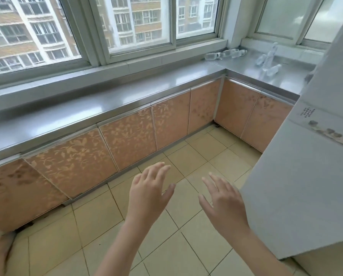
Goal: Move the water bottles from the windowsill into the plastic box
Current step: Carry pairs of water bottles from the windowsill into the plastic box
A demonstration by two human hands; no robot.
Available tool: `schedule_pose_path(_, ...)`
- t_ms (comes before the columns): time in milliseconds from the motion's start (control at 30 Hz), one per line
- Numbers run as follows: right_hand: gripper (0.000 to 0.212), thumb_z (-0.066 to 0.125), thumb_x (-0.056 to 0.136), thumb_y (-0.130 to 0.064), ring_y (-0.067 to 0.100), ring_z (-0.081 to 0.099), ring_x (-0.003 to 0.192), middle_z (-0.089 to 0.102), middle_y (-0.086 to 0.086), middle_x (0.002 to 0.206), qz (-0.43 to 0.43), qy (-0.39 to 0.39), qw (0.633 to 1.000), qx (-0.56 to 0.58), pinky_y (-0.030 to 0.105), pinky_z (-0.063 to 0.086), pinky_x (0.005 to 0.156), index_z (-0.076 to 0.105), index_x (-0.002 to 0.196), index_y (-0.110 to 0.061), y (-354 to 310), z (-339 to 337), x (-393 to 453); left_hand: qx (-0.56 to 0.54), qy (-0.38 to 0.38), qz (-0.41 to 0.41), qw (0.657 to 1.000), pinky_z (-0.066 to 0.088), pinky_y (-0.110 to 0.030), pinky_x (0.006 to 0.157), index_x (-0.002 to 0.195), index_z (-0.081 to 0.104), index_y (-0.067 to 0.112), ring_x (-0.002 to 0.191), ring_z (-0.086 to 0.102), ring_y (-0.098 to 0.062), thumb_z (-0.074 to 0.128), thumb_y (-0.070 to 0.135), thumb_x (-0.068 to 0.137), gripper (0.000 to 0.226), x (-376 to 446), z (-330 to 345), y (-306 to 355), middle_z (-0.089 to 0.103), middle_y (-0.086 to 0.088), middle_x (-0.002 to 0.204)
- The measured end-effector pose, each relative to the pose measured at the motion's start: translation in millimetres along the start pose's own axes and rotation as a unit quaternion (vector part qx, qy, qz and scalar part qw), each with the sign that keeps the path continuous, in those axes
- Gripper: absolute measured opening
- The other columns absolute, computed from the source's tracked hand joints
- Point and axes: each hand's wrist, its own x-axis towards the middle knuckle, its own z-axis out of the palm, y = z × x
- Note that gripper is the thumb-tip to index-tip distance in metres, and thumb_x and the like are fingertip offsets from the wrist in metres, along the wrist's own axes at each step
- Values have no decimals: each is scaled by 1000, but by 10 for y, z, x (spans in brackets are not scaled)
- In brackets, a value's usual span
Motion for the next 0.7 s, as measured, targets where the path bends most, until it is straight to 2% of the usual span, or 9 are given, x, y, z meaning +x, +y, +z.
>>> schedule_pose_path(300,43,73,80,-28,28,57,120,60,9,130,11,9,1000,-26,50,45,98,66,119,-13,311,464,1706,-26,0,32,999,51,-37,85,121,69,16,114,65,-22,80,35,79,47,1832,728,-338,68,0,126)
schedule_pose_path(567,44,72,80,-29,26,55,122,58,7,134,109,23,993,-42,49,43,99,64,122,-15,553,803,3213,-61,-61,98,991,54,-38,80,117,72,15,111,68,-22,84,29,74,47,3563,1360,-598,70,0,123)
schedule_pose_path(700,44,71,80,-28,25,54,122,58,6,134,162,38,985,-38,49,46,97,64,122,-16,766,827,3804,-76,-90,123,985,51,-38,86,122,69,17,116,64,-21,79,32,80,45,4287,1604,-529,67,1,127)
